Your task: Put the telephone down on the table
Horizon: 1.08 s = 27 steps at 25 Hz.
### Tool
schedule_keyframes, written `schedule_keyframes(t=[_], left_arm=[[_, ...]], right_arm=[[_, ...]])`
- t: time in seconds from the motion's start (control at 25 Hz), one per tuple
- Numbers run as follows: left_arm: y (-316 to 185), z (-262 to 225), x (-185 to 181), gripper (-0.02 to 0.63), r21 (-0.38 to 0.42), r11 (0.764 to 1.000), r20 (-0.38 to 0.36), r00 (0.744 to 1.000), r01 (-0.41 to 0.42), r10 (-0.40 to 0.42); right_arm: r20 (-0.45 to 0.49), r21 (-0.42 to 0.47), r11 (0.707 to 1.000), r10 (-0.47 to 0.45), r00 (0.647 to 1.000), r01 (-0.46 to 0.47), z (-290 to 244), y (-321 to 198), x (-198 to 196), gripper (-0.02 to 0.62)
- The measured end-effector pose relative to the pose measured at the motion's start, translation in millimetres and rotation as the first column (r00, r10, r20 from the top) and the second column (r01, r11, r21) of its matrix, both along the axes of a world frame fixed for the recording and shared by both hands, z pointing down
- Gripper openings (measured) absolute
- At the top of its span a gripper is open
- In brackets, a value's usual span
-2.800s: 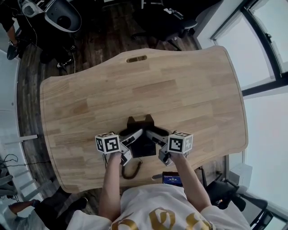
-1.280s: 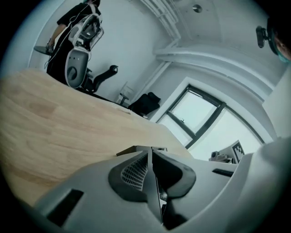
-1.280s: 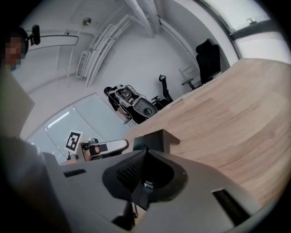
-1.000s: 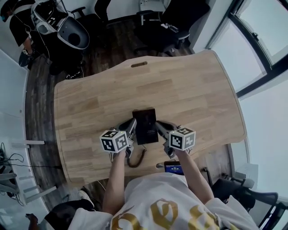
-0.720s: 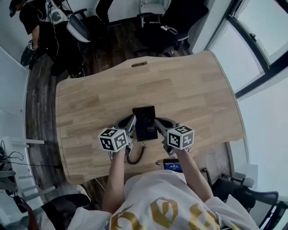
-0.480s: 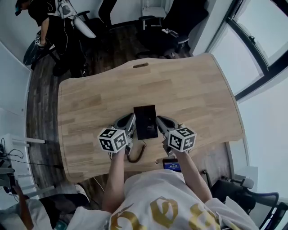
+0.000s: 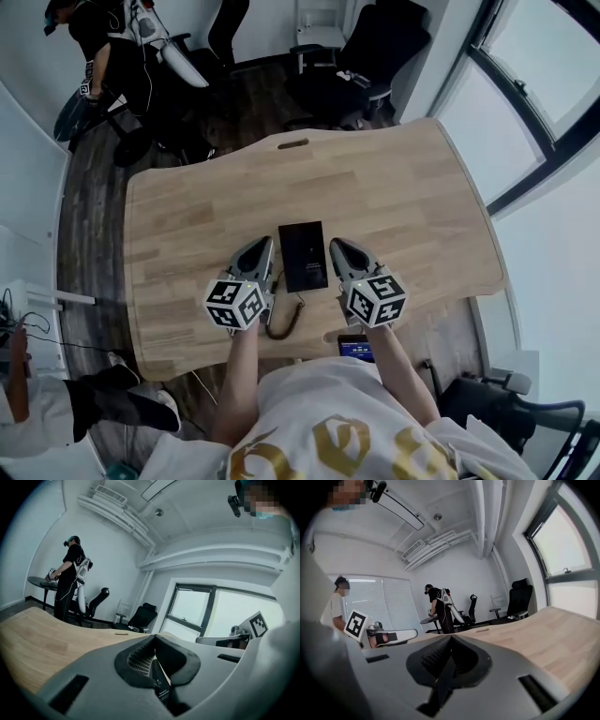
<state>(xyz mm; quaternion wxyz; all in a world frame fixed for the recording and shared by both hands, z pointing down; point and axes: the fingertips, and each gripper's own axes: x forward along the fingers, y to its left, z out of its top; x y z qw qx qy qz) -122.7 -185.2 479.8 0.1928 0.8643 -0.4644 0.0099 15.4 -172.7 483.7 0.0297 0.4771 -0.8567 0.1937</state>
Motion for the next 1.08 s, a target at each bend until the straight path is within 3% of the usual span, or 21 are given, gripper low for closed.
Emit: schedule_keyframes(t=[0.12,1.08], left_arm=[[1.6,-4.3,-2.2,0.009,0.023,1.0,-0.009,1.0,0.011,-0.01],[-7.3,3.6,4.1,0.009,-0.031,0.999,-0.063,0.998,-0.025,0.023]], right_arm=[[-0.019,0.009,1.0,0.008,1.0,-0.008,-1.4,1.5,2.3,0.012],[-0.026,-0.026,1.0,-0.017,1.0,0.016,5.5,-3.9,-1.7,0.012]])
